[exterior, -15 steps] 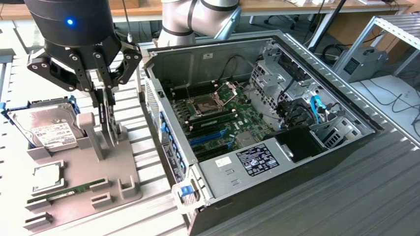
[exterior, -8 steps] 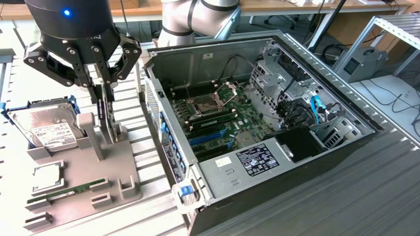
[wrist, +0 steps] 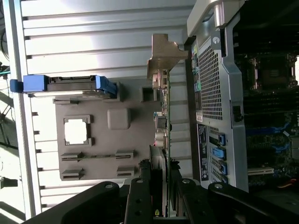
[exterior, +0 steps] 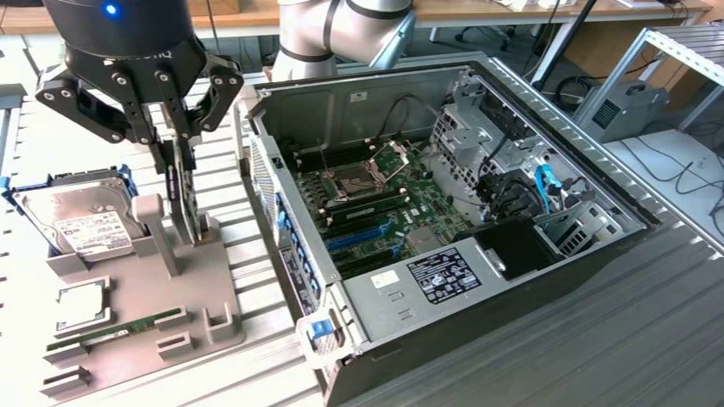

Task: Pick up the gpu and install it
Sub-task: 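Pick up the gpu and move the gpu toward the slot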

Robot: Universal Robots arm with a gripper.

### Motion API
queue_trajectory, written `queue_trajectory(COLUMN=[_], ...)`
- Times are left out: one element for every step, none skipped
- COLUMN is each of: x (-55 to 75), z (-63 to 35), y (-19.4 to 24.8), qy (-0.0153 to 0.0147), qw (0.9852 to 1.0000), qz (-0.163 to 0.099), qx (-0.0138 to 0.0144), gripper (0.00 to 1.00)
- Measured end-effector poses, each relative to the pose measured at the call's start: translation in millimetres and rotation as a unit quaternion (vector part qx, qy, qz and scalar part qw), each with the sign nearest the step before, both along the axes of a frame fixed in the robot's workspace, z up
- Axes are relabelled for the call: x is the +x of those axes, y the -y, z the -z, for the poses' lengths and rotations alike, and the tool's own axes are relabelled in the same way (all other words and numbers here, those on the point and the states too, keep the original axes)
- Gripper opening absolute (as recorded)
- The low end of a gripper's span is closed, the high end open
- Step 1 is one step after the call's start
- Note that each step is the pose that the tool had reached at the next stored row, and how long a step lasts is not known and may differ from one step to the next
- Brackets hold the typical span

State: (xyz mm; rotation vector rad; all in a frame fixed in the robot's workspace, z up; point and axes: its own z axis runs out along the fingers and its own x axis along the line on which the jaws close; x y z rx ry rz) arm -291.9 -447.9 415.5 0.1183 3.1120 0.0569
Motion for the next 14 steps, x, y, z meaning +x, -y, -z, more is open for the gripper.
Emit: queue_trajectory(x=[0.0, 0.0, 0.0, 0.0, 0.0, 0.0, 0.0, 0.0, 0.0, 0.0, 0.0, 0.0, 0.0, 0.0], z=[-0.9, -1.8, -2.6, -3.3, -4.1, -5.0, -5.8, -6.6, -7.5, -8.3, -9.0, -9.8, -10.6, -11.5], y=[0.0, 0.0, 0.0, 0.0, 0.0, 0.0, 0.0, 0.0, 0.0, 0.0, 0.0, 0.0, 0.0, 0.0], qy=[0.0000, 0.0000, 0.0000, 0.0000, 0.0000, 0.0000, 0.0000, 0.0000, 0.0000, 0.0000, 0.0001, 0.0000, 0.0000, 0.0000], qw=[1.0000, 1.0000, 1.0000, 1.0000, 1.0000, 1.0000, 1.0000, 1.0000, 1.0000, 1.0000, 1.0000, 1.0000, 1.0000, 1.0000], qz=[0.000, 0.000, 0.000, 0.000, 0.000, 0.000, 0.000, 0.000, 0.000, 0.000, 0.000, 0.000, 0.000, 0.000], qx=[0.0000, 0.0000, 0.0000, 0.0000, 0.0000, 0.0000, 0.0000, 0.0000, 0.0000, 0.0000, 0.0000, 0.0000, 0.0000, 0.0000], gripper=[0.27, 0.27, 0.27, 0.27, 0.27, 0.27, 0.27, 0.27, 0.27, 0.27, 0.27, 0.27, 0.27, 0.27])
